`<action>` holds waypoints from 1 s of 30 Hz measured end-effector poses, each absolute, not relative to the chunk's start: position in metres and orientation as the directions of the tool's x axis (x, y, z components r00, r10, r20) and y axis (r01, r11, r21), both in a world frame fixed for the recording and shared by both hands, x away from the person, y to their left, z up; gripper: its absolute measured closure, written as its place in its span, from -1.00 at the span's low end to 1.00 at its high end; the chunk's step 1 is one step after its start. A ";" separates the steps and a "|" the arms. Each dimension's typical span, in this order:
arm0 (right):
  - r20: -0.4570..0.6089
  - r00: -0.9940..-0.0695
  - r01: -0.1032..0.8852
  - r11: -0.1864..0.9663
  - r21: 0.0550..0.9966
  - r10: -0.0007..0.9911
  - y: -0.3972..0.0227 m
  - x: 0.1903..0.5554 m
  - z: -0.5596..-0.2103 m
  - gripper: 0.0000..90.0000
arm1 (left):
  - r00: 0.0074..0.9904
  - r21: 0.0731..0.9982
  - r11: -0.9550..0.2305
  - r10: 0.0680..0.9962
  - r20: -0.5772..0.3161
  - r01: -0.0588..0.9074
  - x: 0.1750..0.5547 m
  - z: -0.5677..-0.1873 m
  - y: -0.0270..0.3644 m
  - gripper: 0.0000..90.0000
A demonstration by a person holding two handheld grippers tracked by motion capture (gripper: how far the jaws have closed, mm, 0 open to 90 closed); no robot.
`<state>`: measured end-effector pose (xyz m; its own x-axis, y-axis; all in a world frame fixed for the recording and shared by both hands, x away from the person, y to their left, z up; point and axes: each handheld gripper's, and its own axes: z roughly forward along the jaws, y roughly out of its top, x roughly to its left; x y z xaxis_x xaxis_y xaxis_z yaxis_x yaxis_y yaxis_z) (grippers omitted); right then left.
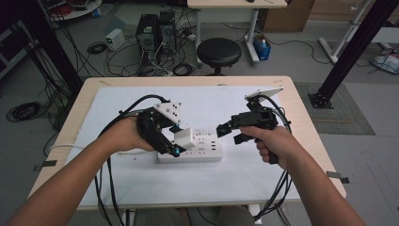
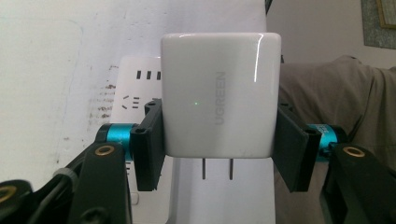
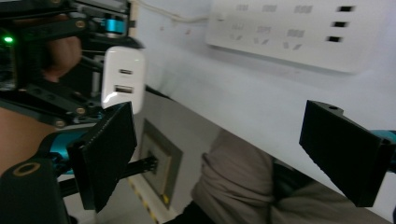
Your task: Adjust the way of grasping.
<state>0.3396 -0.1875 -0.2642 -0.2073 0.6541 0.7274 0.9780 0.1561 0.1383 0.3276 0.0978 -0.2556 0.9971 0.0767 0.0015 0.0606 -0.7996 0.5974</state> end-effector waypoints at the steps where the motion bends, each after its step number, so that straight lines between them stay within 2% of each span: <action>1: 0.745 -0.208 0.978 0.159 0.138 0.634 -0.185 0.340 -0.266 -0.77 | 0.997 0.593 -0.803 0.078 0.005 0.059 0.327 -0.256 0.097 -0.06; 2: 0.771 -0.199 0.979 0.153 0.133 0.605 -0.184 0.340 -0.268 -0.77 | 0.997 0.593 -0.803 0.083 0.008 0.062 0.327 -0.256 0.096 -0.06; 3: 0.808 -0.160 0.986 0.135 0.101 0.566 -0.180 0.341 -0.272 -0.66 | 0.997 0.591 -0.805 0.080 0.009 0.059 0.327 -0.256 0.095 -0.06; 13: 0.882 -0.126 0.989 0.126 0.077 0.454 -0.155 0.341 -0.288 -0.60 | 0.996 0.577 -0.815 0.085 0.024 0.055 0.327 -0.257 0.084 -0.06; 22: 0.889 -0.115 0.991 0.107 0.075 0.444 -0.142 0.342 -0.292 -0.36 | 0.996 0.570 -0.820 0.089 0.029 0.057 0.327 -0.258 0.079 -0.06; 23: 0.895 -0.109 0.992 0.111 0.067 0.433 -0.140 0.342 -0.294 -0.24 | 0.995 0.568 -0.821 0.089 0.033 0.054 0.327 -0.258 0.079 -0.06; 26: 0.902 -0.106 0.991 0.118 0.062 0.418 -0.139 0.342 -0.296 -0.20 | 0.996 0.566 -0.823 0.087 0.038 0.050 0.326 -0.258 0.077 -0.06; 27: 0.896 -0.111 0.990 0.125 0.063 0.430 -0.136 0.342 -0.297 -0.10 | 0.995 0.565 -0.824 0.087 0.039 0.050 0.326 -0.259 0.076 -0.06; 30: 0.893 -0.113 0.990 0.126 0.064 0.436 -0.134 0.341 -0.298 0.04 | 0.995 0.566 -0.823 0.090 0.039 0.052 0.326 -0.260 0.075 -0.06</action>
